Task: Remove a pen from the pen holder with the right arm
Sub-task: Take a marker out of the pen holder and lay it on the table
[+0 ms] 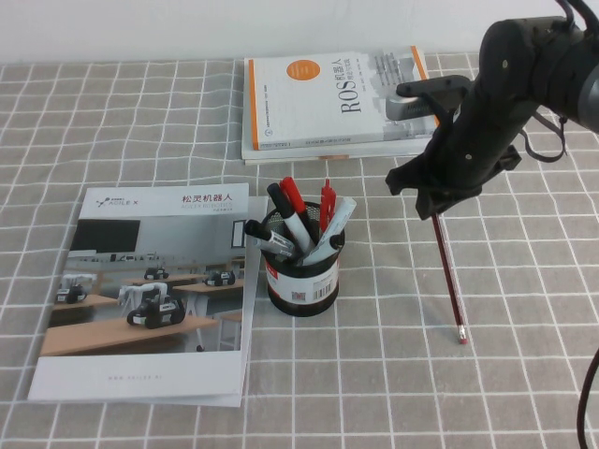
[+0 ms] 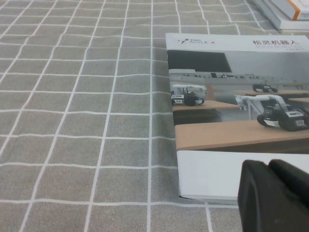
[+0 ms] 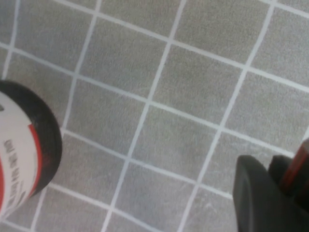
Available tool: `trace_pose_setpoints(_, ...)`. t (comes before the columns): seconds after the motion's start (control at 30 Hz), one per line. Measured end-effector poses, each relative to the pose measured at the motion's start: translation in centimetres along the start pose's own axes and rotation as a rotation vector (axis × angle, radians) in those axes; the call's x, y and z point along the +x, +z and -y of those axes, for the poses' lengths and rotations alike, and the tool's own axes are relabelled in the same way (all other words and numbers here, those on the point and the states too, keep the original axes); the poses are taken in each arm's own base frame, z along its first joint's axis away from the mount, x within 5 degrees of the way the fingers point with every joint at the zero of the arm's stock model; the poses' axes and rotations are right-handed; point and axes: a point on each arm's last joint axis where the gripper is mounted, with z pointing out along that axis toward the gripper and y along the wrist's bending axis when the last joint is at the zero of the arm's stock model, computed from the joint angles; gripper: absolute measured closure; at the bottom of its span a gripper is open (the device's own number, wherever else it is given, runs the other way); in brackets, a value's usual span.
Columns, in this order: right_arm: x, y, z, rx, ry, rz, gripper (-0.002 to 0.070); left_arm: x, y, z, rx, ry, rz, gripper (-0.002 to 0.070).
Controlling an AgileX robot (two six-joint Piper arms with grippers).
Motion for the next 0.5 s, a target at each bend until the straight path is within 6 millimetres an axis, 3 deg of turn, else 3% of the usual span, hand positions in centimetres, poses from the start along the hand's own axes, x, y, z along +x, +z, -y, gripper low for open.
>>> trace_pose_setpoints(0.23,-0.29,0.44,0.08,0.004,0.001,0.024,0.0646,0.00,0.00,0.00,0.000,0.000,0.000,0.0678)
trace_pose_setpoints(0.5,-0.37,0.47,0.11,0.008,-0.001,0.032,0.0484,0.00,0.00,0.00,0.000,0.000,0.000,0.0678)
